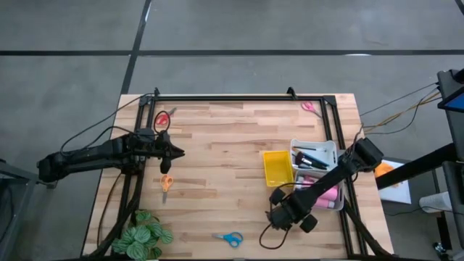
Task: Pick & Place Paint Supplies
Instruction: Put the green scissors into the yellow bin
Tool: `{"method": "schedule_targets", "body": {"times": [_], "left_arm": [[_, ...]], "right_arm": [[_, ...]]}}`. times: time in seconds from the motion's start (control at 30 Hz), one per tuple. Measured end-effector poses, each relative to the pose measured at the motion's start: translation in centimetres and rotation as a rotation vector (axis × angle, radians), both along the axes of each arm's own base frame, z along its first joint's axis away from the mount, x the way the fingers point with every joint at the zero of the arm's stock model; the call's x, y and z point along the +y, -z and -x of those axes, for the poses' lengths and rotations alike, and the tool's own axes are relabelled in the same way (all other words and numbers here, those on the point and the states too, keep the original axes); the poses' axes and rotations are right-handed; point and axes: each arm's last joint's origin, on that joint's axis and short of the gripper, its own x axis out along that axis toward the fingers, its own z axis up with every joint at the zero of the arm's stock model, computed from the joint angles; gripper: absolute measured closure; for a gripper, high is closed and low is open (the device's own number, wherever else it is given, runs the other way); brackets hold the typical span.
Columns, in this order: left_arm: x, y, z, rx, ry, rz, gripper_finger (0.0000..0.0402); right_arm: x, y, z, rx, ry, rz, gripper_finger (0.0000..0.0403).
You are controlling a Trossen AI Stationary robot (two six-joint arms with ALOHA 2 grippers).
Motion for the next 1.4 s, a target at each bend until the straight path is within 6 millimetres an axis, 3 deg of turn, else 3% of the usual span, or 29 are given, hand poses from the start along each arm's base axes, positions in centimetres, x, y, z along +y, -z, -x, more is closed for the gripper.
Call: {"method": "schedule_targets", "body": {"times": [0.3,0.53,0.93,1.4], "left_arm": [[0.0,0.0,0.0,0.000,0.000,0.000,0.0329],[0.0,0.0,0.0,0.005,0.000,0.002,0.0329],[0.0,0.1,0.0,0.006,0.000,0.002,0.0329],[0.0,0.1,0.0,0.006,0.000,0.002,0.0329]], "right_arm": [[-0.3,1.1,0.3,-0.047,0.005,0.001,0.0309],[0.2,0.4,-1.0,-0.127,-0.004,-0.026,0.0309],[-0.8,0.3,-3.5,-0.286,0.087,-0.073,0.0309],[-1.3,0.2,-3.3,-0.248,0.139,-0.067,0.0309]]}}
